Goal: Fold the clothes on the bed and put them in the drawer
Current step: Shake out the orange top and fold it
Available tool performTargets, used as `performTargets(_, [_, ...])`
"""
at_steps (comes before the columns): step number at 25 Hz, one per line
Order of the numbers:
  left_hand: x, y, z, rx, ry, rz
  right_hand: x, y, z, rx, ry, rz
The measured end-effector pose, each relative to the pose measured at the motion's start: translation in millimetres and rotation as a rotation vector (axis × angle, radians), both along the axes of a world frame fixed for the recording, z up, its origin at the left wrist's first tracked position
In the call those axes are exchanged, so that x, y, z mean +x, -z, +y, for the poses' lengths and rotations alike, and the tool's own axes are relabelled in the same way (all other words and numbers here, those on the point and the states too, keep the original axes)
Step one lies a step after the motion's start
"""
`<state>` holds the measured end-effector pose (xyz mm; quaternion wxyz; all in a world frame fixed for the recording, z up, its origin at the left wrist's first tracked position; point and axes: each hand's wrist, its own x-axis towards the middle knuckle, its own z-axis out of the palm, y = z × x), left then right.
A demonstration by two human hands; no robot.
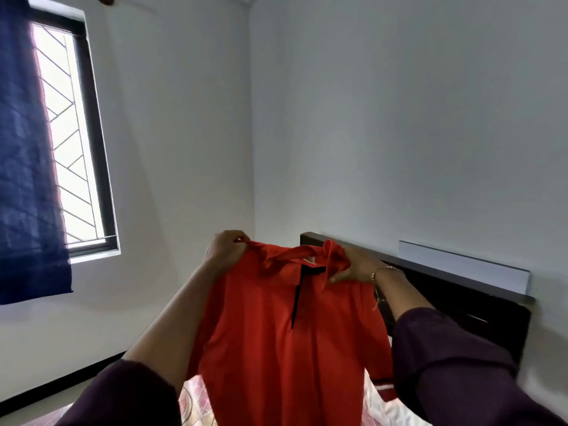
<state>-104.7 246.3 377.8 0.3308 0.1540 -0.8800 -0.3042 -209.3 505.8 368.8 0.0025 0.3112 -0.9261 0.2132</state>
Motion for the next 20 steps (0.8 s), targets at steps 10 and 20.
performTargets(10, [20,-6,-15,-0.451,-0.356,-0.029,-7,-5,21,-0.045,0.383,0.242])
performTargets(20, [28,11,-38,0.338,-0.345,-0.235,-2,-20,-7,-0.682,0.332,-0.427])
